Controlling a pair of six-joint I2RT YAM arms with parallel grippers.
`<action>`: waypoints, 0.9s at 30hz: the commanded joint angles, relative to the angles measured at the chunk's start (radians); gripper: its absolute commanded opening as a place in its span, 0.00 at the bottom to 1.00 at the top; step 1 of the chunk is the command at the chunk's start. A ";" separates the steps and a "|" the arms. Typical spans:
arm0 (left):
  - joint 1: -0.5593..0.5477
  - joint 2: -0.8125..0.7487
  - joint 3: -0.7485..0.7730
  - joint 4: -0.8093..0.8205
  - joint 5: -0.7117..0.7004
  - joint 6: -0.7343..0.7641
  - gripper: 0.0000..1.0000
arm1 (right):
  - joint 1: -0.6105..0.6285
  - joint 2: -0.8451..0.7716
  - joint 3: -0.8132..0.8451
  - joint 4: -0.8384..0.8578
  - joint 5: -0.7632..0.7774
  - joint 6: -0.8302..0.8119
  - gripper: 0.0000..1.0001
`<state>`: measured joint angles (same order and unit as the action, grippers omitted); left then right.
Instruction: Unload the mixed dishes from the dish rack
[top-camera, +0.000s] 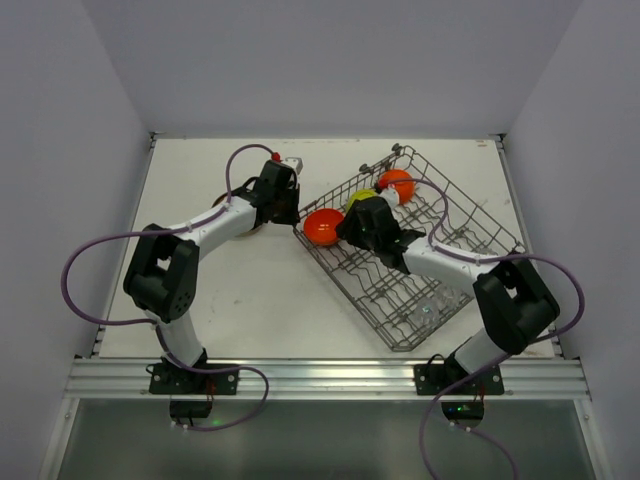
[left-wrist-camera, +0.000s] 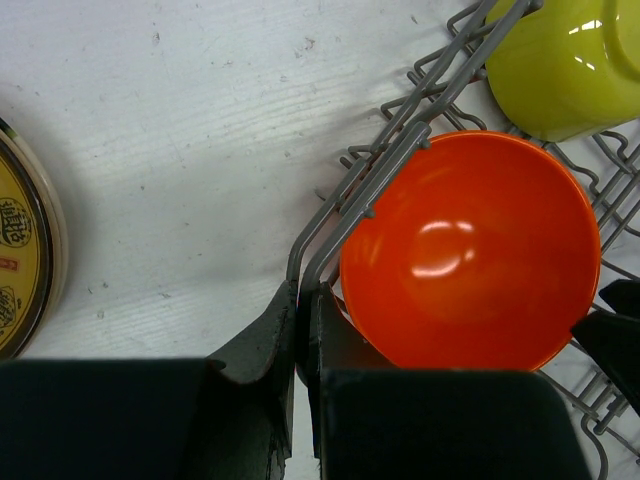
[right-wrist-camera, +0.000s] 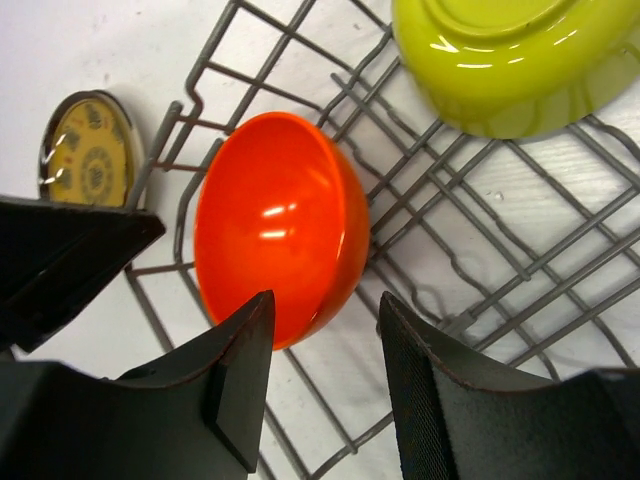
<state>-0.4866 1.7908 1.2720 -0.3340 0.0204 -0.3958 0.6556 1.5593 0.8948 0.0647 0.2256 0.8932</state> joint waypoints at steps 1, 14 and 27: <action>-0.006 0.024 0.013 0.006 0.021 -0.014 0.00 | 0.001 0.042 0.069 -0.048 0.096 0.006 0.49; -0.006 0.024 -0.003 0.020 0.033 -0.011 0.00 | 0.001 0.174 0.188 -0.083 0.138 0.026 0.34; -0.006 0.021 -0.013 0.030 0.039 -0.008 0.00 | 0.001 0.160 0.112 -0.032 0.152 0.064 0.06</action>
<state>-0.4854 1.7912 1.2716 -0.3286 0.0265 -0.3866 0.6544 1.7363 1.0203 -0.0120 0.3313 0.9306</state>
